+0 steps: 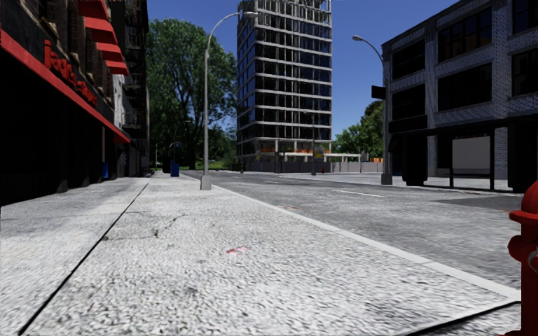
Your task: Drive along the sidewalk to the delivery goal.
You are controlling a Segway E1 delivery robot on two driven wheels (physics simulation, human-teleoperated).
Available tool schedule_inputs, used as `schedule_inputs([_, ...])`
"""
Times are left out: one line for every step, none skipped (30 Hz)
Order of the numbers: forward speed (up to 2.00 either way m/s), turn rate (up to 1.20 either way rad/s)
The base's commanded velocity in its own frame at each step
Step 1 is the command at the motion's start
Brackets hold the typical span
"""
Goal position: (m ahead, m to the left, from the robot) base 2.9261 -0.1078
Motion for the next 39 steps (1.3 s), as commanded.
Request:
schedule_inputs([1.49, -0.43])
schedule_inputs([1.49, -0.42])
schedule_inputs([1.49, -0.42])
schedule_inputs([1.49, -0.41])
schedule_inputs([1.49, -0.41])
schedule_inputs([1.49, -0.41])
schedule_inputs([1.49, -0.41])
schedule_inputs([1.49, -0.41])
schedule_inputs([1.49, -0.41])
schedule_inputs([1.49, -0.41])
schedule_inputs([1.49, -0.41])
schedule_inputs([1.49, -0.41])
schedule_inputs([1.49, -0.41])
schedule_inputs([1.49, -0.41])
schedule_inputs([1.49, -0.41])
schedule_inputs([1.49, -0.41])
schedule_inputs([1.49, -0.41])
schedule_inputs([1.49, -0.41])
schedule_inputs([1.49, -0.41])
schedule_inputs([1.49, -0.41])
schedule_inputs([1.49, -0.41])
schedule_inputs([1.49, -0.41])
schedule_inputs([1.49, -0.01])
schedule_inputs([1.49, -0.01])
schedule_inputs([1.49, 0.0])
schedule_inputs([1.49, 0.0])
schedule_inputs([1.49, 0.0])
schedule_inputs([1.49, 0.0])
schedule_inputs([1.49, 0.0])
schedule_inputs([1.49, 0.0])
schedule_inputs([1.49, 0.0])
schedule_inputs([1.49, 0.0])
schedule_inputs([1.49, 0.0])
schedule_inputs([1.49, 0.0])
schedule_inputs([1.49, 0.0])
schedule_inputs([1.48, 0.0])
schedule_inputs([1.48, 0.0])
schedule_inputs([1.47, 0.0])
schedule_inputs([1.47, 0.0])
